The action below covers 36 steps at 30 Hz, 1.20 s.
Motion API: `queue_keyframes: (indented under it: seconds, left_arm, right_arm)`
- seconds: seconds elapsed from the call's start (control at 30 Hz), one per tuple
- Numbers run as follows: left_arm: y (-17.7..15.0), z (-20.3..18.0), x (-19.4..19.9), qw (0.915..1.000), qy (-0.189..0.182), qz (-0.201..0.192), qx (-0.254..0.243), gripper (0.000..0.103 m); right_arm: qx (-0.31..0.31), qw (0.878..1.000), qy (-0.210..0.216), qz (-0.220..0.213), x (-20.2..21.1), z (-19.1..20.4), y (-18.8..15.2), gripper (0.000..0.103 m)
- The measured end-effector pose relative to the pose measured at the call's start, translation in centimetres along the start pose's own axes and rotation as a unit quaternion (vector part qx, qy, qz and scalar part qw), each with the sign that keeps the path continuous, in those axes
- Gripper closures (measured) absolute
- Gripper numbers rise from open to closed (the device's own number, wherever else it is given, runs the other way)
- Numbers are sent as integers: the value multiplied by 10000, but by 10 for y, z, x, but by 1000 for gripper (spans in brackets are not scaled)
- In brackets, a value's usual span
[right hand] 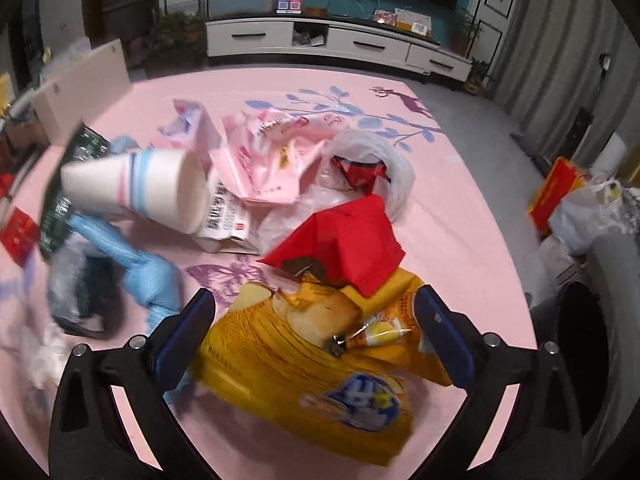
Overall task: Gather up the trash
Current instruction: 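Lower the right gripper to the yellow chip bag while the left gripper grasps the blue face mask, then carry the chip bag and mask to the black bin and open both grippers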
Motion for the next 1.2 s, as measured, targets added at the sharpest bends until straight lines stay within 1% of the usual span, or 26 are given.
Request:
queue_keyframes:
  seconds: [0.1,0.17,0.23,0.33,0.43,0.47,0.57,0.63,0.7,0.77,0.8,0.87,0.97,1.03,1.13,1.2]
  left_arm:
    - [1,-9,9,9998,-138,-119,-54,75]
    - [0,-14,15,9995,-277,-169,-68,75]
    - [-1,-20,20,9990,-390,-207,-99,75]
    - [-3,-31,24,9983,-472,-242,-223,75]
    - [-5,-38,27,9979,-517,-237,-305,75]
    - [-6,-39,28,9976,-570,-241,-312,75]
    - [-7,-45,36,9962,-736,-319,-348,75]
    - [-8,-52,39,9957,-726,-368,-438,75]
    - [-10,-57,43,9953,-761,-380,-467,75]
    - [-10,-62,48,9936,-964,-386,-451,75]
    - [-10,-65,54,9918,-1127,-405,-448,75]
    - [-10,-71,60,9897,-1272,-446,-479,75]
    - [-13,-83,74,9850,-1523,-545,-599,75]
    - [-17,-96,85,9800,-1753,-589,-735,75]
    - [-24,-114,97,9727,-2040,-609,-922,75]
    - [-31,-129,107,9649,-2310,-598,-1100,75]
  right_arm:
    - [29,9997,220,61,-1,-5,-2,5]
    - [13,9997,207,97,-1,-11,-5,5]
    - [-14,9996,206,169,-4,-16,-9,8]
    - [128,9997,182,135,-1,-18,-14,21]
    - [202,9994,243,101,8,-19,-20,41]
    - [251,9995,190,76,11,-20,-22,43]
    - [234,9991,345,27,17,-25,-27,47]
    - [145,9990,425,16,23,-30,-30,48]
    - [-35,9971,759,62,31,-36,-33,49]
    - [-151,9946,1031,18,42,-41,-35,49]
    - [-191,9935,1123,-31,48,-43,-36,49]
    - [-269,9907,1328,-151,64,-47,-39,49]
    - [-420,9839,1707,-335,86,-58,-41,49]
    - [-550,9784,1927,-505,102,-67,-40,49]
    - [-739,9720,2093,-775,124,-83,-38,49]
    - [-904,9674,2124,-1044,142,-99,-36,49]
Point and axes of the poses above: each gripper's, at about its wrist camera, not at the fingertips, and x roughly against the way its jaws point, z to its left, y to its top, the point moved 1 cm from there along -x, roughly the way its jaws point, and after that the axes turned 7 degrees about y, right-handed, at the moved point
